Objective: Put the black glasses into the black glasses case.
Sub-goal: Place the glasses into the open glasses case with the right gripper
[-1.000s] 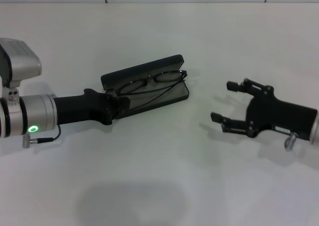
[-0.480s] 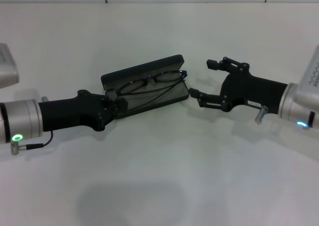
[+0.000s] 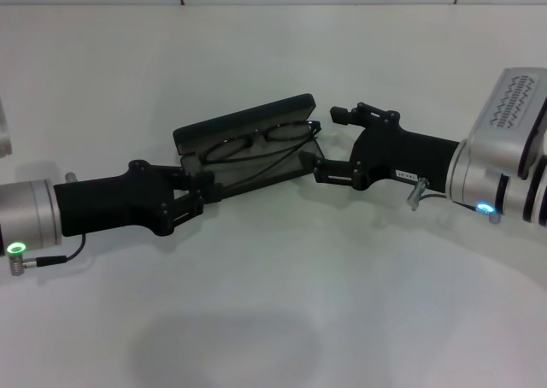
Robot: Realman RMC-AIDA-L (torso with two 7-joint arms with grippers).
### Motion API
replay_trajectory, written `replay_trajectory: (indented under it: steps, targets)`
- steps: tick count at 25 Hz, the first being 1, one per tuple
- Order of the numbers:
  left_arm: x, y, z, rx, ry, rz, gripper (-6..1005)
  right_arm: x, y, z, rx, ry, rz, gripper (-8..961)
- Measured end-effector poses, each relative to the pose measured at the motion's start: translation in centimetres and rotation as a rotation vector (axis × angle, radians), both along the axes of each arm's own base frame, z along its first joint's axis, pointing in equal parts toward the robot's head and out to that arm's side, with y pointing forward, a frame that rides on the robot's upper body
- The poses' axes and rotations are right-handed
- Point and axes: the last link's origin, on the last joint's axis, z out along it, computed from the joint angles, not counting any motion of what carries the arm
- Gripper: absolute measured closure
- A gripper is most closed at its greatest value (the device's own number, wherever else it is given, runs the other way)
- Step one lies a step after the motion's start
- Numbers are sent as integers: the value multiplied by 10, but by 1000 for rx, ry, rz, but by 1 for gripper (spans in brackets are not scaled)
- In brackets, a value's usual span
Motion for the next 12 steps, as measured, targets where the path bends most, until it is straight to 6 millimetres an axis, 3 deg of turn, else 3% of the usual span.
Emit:
replay_trajectory:
  steps: [12]
  targets:
    - [3, -4, -1, -15, -15, -24, 795, 5, -5, -4, -43, 28, -81, 109]
